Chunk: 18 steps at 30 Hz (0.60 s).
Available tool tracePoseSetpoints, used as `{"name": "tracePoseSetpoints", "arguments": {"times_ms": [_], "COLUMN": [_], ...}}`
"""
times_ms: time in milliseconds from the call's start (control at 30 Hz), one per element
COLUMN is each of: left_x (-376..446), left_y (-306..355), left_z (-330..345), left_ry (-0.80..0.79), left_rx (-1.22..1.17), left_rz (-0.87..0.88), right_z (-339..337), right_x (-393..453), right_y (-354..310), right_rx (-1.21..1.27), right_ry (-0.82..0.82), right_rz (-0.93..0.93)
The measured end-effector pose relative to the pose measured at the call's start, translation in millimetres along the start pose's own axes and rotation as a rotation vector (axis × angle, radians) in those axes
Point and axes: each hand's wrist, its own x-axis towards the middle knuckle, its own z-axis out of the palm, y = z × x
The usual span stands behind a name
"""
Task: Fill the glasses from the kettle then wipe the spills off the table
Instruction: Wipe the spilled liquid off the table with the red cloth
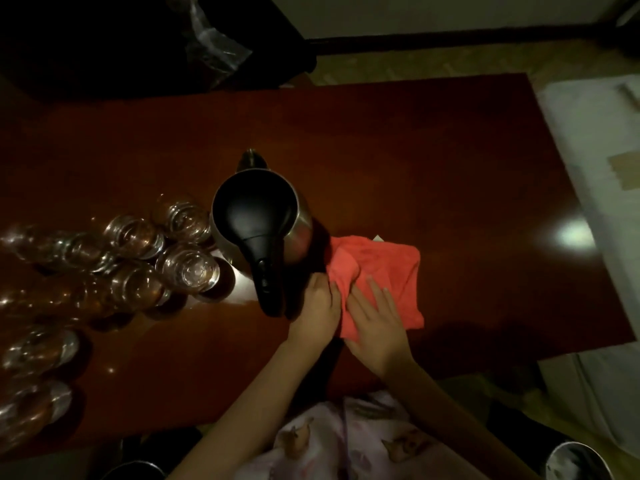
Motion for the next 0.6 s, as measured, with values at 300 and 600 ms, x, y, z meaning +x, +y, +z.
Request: {"name": "tracePoseSetpoints", "arguments": {"times_ms": [300,600], "left_x": [26.9,35.5], "left_y": [27.4,40.5], "left_z": [-5.6,-14.7], "left_ry": [0.096,0.068], "left_rx": [-0.015,-0.046], "left_rz": [0.054,0.126], "right_z": [-9.7,-15.7], "right_x": [48.0,75.6], "right_y": [16.2,30.8], "right_rx": [-0.005,0.094], "right_ry": [-0.105,-0.283], "right_rz": [0.046,0.081]}}
